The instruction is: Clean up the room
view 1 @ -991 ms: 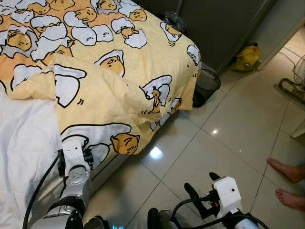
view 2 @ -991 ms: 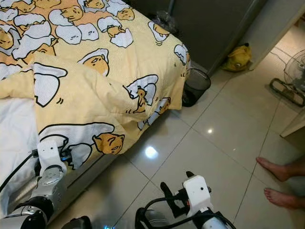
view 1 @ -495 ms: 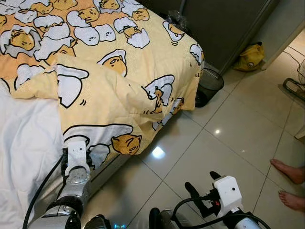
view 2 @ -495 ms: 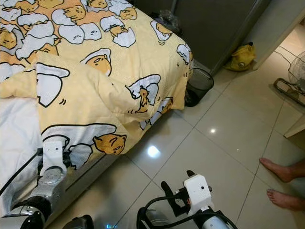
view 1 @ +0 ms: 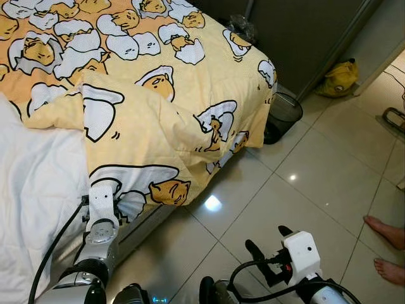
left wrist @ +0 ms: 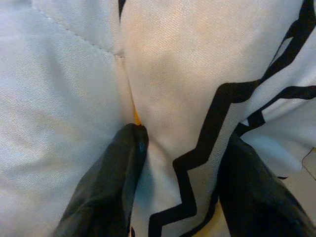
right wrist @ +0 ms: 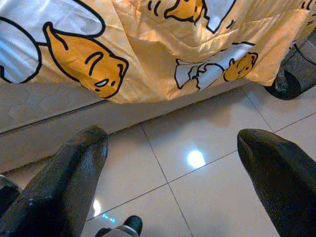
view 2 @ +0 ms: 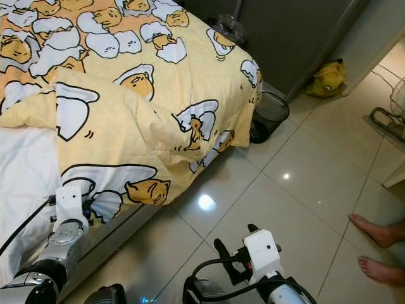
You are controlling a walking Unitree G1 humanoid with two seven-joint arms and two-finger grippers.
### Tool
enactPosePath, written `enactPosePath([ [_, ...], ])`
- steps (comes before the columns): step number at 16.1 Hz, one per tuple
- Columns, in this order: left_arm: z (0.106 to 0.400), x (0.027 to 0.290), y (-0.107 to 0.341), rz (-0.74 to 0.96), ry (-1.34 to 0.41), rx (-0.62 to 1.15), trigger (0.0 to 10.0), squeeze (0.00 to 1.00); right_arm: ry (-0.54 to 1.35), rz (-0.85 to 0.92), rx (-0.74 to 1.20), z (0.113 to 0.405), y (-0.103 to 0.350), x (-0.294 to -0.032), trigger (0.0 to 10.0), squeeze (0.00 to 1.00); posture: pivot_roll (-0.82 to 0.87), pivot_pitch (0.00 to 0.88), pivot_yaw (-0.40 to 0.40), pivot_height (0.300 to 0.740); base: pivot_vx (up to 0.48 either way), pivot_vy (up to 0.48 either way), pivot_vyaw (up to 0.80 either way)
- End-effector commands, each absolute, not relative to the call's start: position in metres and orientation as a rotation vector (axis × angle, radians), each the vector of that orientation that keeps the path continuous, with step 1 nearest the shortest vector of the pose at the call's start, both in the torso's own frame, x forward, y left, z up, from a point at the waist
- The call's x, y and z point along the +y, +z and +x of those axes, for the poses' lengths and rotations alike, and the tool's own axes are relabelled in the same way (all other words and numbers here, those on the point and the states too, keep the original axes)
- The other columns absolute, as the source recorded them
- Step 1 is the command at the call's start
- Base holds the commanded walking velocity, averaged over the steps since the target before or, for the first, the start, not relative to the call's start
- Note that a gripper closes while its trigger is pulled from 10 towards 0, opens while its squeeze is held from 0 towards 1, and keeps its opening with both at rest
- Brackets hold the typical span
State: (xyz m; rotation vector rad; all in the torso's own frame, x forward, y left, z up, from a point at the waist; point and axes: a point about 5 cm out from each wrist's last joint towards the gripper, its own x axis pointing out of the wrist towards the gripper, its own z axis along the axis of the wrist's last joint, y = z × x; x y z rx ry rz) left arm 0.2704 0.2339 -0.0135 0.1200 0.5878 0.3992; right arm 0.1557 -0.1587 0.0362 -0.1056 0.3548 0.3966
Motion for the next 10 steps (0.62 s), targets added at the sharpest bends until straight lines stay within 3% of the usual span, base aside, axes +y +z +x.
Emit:
enactPosePath([
  [1,0.245,0.223,-0.040,0.107,0.363,0.743,0.0,0.00,0.378,-0.120,0.383,0.153,0.032,-0.167,10.0,0.00,-0.14,0.163,-0.162,0.740,0.000,0.000,0.00],
  [7,0.249,0.215,-0.038,0.300,0.238,0.737,0.0,0.00,0.378,-0.124,0.389,0.154,0.028,-0.166,10.0,0.00,-0.14,0.144,-0.150,0.740,0.000,0.000,0.00],
  [9,0.246,0.211,-0.042,0.295,0.197,0.762,0.0,0.00,0.377,-0.128,0.395,0.154,0.027,-0.167,10.0,0.00,-0.13,0.137,-0.143,0.740,0.000,0.000,0.00],
  [10,0.243,0.207,-0.045,0.288,0.161,0.777,1.0,0.00,0.375,-0.128,0.396,0.155,0.026,-0.167,10.0,0.00,-0.13,0.129,-0.137,0.740,0.000,0.000,0.00],
])
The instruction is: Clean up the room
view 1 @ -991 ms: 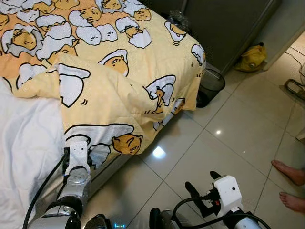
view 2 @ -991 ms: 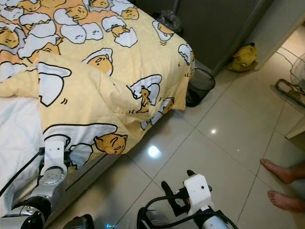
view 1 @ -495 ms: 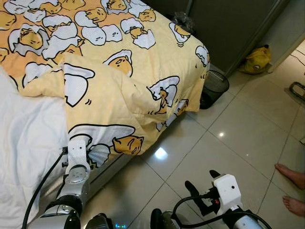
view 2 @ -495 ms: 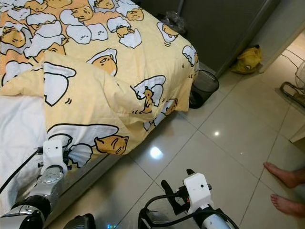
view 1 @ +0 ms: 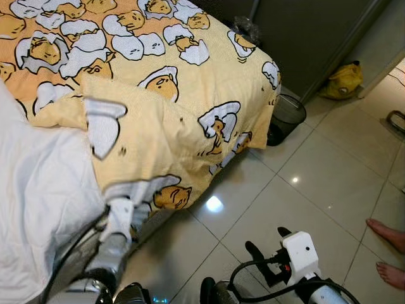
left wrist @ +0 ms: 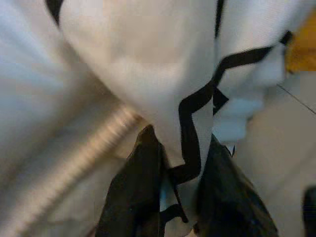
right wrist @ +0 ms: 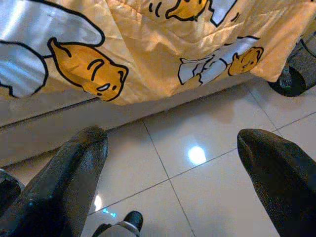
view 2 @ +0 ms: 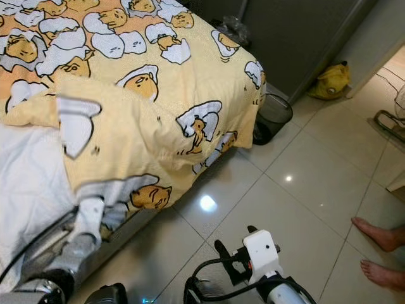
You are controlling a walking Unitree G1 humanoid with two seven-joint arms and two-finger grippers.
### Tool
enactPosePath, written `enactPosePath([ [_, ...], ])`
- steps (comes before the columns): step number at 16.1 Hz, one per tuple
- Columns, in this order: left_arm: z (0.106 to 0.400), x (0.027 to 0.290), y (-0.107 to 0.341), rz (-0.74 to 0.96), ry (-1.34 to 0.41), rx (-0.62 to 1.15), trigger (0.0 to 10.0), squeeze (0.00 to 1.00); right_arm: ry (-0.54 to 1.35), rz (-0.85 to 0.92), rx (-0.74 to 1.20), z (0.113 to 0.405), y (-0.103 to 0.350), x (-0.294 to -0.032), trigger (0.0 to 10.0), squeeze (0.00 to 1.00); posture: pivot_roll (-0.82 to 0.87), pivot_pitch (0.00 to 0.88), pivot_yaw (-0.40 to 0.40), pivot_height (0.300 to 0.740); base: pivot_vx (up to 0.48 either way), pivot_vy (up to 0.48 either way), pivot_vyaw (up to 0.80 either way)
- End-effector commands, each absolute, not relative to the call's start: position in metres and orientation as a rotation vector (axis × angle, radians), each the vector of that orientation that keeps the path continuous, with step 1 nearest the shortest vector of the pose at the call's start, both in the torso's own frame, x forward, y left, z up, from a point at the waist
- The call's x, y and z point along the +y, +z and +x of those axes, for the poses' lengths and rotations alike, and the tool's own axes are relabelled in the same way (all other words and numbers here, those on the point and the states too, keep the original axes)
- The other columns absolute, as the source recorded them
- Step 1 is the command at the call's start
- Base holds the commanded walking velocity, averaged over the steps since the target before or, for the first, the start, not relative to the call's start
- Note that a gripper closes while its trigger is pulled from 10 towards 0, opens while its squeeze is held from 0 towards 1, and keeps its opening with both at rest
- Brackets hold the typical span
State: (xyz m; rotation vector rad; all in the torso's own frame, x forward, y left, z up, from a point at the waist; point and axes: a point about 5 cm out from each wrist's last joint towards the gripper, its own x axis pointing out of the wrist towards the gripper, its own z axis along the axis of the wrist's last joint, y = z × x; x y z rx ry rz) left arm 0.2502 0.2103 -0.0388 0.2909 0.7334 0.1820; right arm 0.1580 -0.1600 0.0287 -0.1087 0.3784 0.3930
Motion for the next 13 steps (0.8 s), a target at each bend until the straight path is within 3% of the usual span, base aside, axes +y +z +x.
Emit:
enactPosePath([
  [1,0.241,0.201,-0.048,0.293,0.104,0.781,7.8,0.00,0.375,-0.128,0.396,0.155,0.025,-0.167,10.0,0.00,-0.13,0.126,-0.133,0.740,0.000,0.000,0.00],
  [2,0.238,0.192,-0.051,0.367,0.005,0.768,10.0,0.00,0.375,-0.129,0.397,0.155,0.025,-0.166,10.0,0.00,-0.13,0.122,-0.130,0.740,0.000,0.000,0.00],
  [7,0.210,0.173,-0.069,0.420,-0.179,0.809,10.0,0.00,0.386,-0.129,0.403,0.156,0.022,-0.163,10.0,0.00,-0.12,0.120,-0.126,0.740,0.000,0.000,0.00],
  [13,0.208,0.166,-0.069,0.419,-0.235,0.760,10.0,0.00,0.397,-0.128,0.411,0.158,0.019,-0.160,10.0,0.00,-0.11,0.130,-0.130,0.740,0.000,0.000,0.00],
])
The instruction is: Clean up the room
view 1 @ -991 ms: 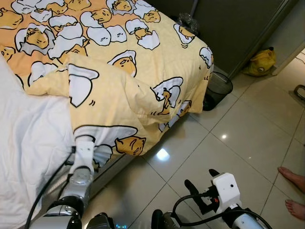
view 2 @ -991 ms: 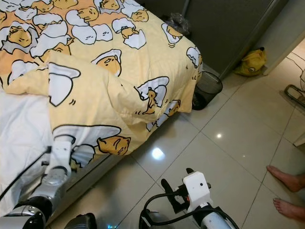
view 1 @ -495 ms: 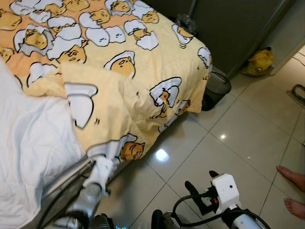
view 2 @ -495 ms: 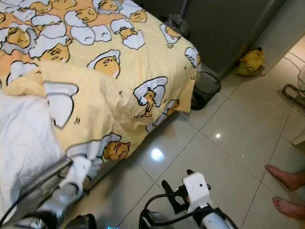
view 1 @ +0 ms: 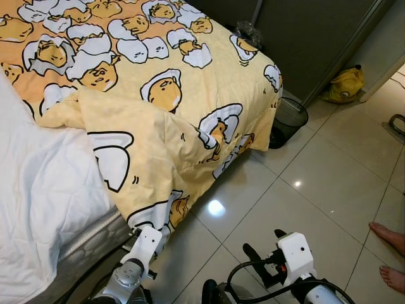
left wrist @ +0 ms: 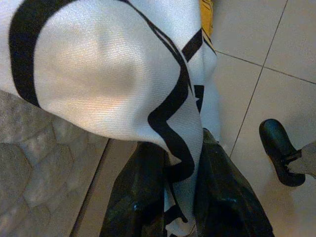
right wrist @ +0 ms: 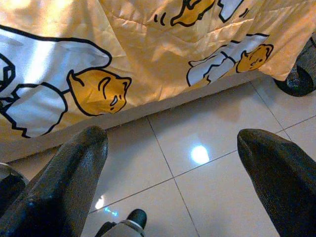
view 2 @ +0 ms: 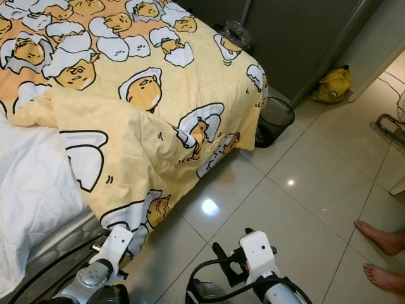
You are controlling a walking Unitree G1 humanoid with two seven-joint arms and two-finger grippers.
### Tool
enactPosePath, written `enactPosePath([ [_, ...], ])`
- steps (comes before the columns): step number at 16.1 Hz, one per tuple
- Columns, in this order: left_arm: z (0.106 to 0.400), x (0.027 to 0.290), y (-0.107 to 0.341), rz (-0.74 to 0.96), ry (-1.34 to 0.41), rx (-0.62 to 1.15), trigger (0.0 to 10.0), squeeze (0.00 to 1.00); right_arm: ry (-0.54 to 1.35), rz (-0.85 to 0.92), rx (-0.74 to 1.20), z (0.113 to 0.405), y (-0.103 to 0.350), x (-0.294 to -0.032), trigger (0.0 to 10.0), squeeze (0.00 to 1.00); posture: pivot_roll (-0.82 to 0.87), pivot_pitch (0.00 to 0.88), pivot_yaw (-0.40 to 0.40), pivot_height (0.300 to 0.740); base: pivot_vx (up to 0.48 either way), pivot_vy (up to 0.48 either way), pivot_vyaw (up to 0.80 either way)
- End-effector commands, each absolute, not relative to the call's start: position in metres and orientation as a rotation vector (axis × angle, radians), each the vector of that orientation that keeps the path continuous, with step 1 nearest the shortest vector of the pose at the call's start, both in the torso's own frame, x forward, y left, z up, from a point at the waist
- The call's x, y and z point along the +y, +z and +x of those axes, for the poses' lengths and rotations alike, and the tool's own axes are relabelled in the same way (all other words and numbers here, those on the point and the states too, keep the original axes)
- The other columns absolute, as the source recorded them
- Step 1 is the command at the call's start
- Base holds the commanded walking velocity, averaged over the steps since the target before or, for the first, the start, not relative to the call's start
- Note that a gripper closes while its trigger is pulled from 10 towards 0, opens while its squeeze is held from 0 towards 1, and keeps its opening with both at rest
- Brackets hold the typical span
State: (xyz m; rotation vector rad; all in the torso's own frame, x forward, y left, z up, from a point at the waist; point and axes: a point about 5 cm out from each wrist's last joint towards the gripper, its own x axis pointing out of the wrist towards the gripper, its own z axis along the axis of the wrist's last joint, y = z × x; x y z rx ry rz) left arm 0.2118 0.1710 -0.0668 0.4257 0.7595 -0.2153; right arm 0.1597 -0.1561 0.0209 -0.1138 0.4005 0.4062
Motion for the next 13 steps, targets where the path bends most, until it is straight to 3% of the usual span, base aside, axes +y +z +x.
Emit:
enactPosePath([
  [1,0.209,0.165,-0.068,0.414,-0.245,0.754,10.0,0.00,0.398,-0.128,0.414,0.158,0.018,-0.160,10.0,0.00,-0.11,0.134,-0.129,0.740,0.000,0.000,0.00],
  [3,0.208,0.163,-0.069,0.397,-0.253,0.755,10.0,0.00,0.399,-0.128,0.415,0.158,0.018,-0.160,10.0,0.00,-0.11,0.135,-0.127,0.740,0.000,0.000,0.00],
  [7,0.202,0.153,-0.072,0.360,-0.268,0.768,10.0,0.00,0.405,-0.124,0.416,0.158,0.017,-0.159,10.0,0.00,-0.12,0.135,-0.126,0.740,-0.341,0.000,0.00],
  [11,0.196,0.127,-0.076,0.284,-0.397,0.800,10.0,0.00,0.415,-0.128,0.422,0.157,0.017,-0.160,10.0,0.00,-0.12,0.134,-0.122,0.740,0.000,0.000,0.00],
  [13,0.178,0.100,-0.084,0.209,-0.512,0.881,10.0,0.00,0.420,-0.131,0.428,0.157,0.016,-0.160,10.0,0.00,-0.12,0.133,-0.123,0.740,0.000,0.000,0.00],
])
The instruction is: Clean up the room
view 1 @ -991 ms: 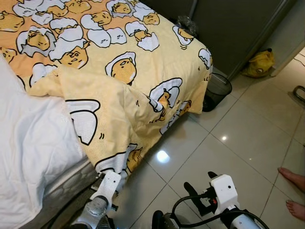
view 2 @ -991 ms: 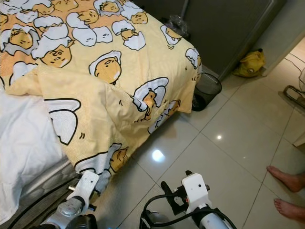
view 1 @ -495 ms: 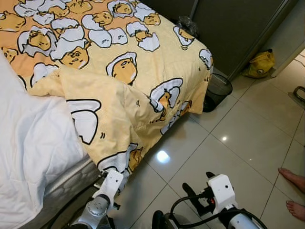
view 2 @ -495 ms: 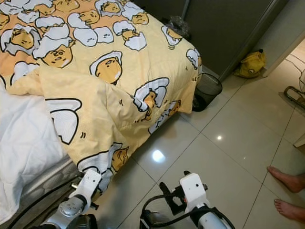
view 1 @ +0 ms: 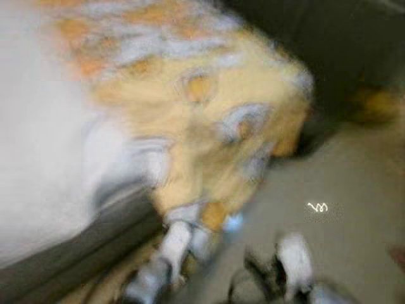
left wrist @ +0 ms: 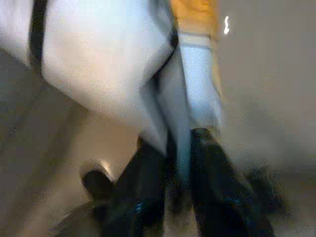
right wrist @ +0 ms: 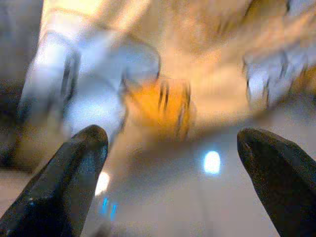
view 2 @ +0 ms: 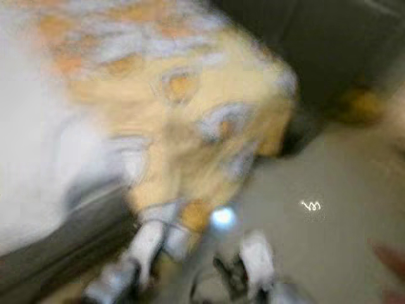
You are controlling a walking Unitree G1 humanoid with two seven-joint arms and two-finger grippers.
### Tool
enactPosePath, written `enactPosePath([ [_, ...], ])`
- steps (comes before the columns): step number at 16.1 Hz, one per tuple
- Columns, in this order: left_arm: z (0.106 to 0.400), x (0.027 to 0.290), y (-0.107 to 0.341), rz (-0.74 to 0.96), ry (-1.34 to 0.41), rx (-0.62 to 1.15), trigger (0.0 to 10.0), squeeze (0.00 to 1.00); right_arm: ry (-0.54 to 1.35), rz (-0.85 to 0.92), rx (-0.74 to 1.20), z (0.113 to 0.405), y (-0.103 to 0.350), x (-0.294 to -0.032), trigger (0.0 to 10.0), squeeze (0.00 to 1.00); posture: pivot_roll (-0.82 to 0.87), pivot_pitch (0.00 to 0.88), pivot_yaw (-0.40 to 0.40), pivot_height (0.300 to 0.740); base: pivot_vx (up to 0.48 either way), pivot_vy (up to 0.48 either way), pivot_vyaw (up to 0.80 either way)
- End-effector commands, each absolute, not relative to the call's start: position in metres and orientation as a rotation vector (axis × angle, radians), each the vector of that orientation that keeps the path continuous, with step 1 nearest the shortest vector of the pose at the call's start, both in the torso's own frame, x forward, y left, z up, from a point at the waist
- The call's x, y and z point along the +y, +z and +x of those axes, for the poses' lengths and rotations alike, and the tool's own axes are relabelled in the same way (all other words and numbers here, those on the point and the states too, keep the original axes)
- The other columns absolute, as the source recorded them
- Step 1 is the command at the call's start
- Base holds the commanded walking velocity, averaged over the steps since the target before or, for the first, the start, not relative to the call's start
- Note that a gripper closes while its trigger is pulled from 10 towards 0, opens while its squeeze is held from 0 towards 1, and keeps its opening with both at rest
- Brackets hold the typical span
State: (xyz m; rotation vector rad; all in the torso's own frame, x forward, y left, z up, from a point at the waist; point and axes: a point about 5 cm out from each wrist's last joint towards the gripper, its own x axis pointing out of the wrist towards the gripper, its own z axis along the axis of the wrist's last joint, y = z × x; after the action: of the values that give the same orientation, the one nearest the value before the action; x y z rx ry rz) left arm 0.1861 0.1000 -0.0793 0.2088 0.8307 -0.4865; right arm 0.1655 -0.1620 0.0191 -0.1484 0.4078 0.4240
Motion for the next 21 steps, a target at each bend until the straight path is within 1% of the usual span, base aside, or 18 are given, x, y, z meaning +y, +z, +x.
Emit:
enactPosePath([
  [1,0.175,0.094,-0.085,0.197,-0.532,0.895,10.0,0.00,0.425,-0.136,0.426,0.158,0.016,-0.160,10.0,0.00,-0.12,0.130,-0.124,0.740,0.000,0.000,0.00],
  [3,0.168,0.080,-0.087,0.149,-0.584,0.934,10.0,0.00,0.455,-0.157,0.407,0.159,0.020,-0.154,10.0,0.00,-0.12,0.131,-0.124,0.740,0.000,0.000,0.00],
  [4,0.163,0.072,-0.088,0.080,-0.604,0.979,10.0,0.00,0.459,-0.155,0.406,0.159,0.020,-0.152,10.0,0.00,-0.12,0.131,-0.124,0.740,0.000,0.000,0.00],
  [5,0.160,0.067,-0.088,0.048,-0.622,1.005,10.0,0.00,0.460,-0.153,0.408,0.158,0.019,-0.152,10.0,0.00,-0.13,0.132,-0.126,0.740,0.000,0.000,0.00],
  [6,0.161,0.065,-0.088,0.058,-0.627,1.002,10.0,0.00,0.461,-0.154,0.414,0.158,0.018,-0.153,10.0,0.00,-0.13,0.132,-0.126,0.740,0.000,0.000,0.00],
  [7,0.162,0.068,-0.088,0.093,-0.623,1.001,10.0,0.00,0.459,-0.154,0.420,0.158,0.017,-0.155,10.0,0.00,-0.13,0.130,-0.129,0.740,0.000,0.000,0.00],
  [9,0.165,0.082,-0.089,0.281,-0.646,0.964,10.0,0.00,0.450,-0.159,0.417,0.160,0.017,-0.157,10.0,0.00,-0.13,0.125,-0.124,0.740,0.000,0.000,0.00],
  [10,0.174,0.092,-0.086,0.384,-0.639,0.903,10.0,0.00,0.438,-0.157,0.404,0.164,0.019,-0.157,10.0,0.00,-0.12,0.117,-0.119,0.740,0.000,0.000,0.00],
  [11,0.186,0.098,-0.081,0.430,-0.616,0.841,10.0,0.00,0.427,-0.158,0.390,0.169,0.019,-0.158,10.0,0.00,-0.12,0.096,-0.109,0.740,0.000,0.000,0.00],
  [12,0.228,0.108,-0.052,0.370,-0.479,0.608,10.0,0.00,0.354,-0.141,0.334,0.186,0.026,-0.162,10.0,0.00,-0.09,0.064,-0.094,0.740,0.000,0.000,0.00],
  [13,0.243,0.112,-0.039,0.332,-0.414,0.525,10.0,0.00,0.300,-0.122,0.306,0.195,0.030,-0.165,10.0,0.00,-0.08,0.041,-0.084,0.740,0.000,0.000,0.00],
  [14,0.273,0.123,-0.012,0.245,-0.278,0.393,10.0,0.00,0.176,-0.080,0.228,0.218,0.044,-0.173,10.0,0.00,-0.05,0.000,-0.067,0.740,0.000,0.000,0.00],
  [16,0.317,0.142,0.036,0.093,-0.070,0.236,10.0,0.00,0.084,-0.018,0.100,0.258,0.073,-0.179,10.0,0.00,-0.01,0.000,-0.052,0.740,0.000,0.000,0.00],
  [17,0.325,0.147,0.047,0.065,-0.026,0.203,10.0,0.00,0.075,-0.005,0.077,0.266,0.079,-0.180,10.0,0.00,0.00,0.000,-0.048,0.740,0.000,0.000,0.00],
  [18,0.339,0.157,0.069,0.030,0.050,0.128,10.0,0.26,0.061,0.014,0.042,0.282,0.089,-0.182,10.0,0.00,0.02,0.000,-0.045,0.740,0.000,0.000,0.00],
  [19,0.343,0.162,0.078,-0.015,0.081,0.091,10.0,0.73,0.050,0.025,0.020,0.289,0.093,-0.184,10.0,0.00,0.03,0.000,-0.044,0.740,0.000,0.000,0.00],
  [20,0.348,0.170,0.090,-0.009,0.120,0.044,10.0,1.00,0.035,0.062,-0.014,0.298,0.097,-0.187,10.0,1.00,0.04,0.000,-0.040,0.740,0.000,0.000,0.00],
  [21,0.350,0.172,0.095,0.021,0.133,0.030,10.0,1.00,0.038,0.062,-0.018,0.304,0.097,-0.187,10.0,1.00,0.05,0.000,-0.038,0.740,0.000,0.000,0.00],
])
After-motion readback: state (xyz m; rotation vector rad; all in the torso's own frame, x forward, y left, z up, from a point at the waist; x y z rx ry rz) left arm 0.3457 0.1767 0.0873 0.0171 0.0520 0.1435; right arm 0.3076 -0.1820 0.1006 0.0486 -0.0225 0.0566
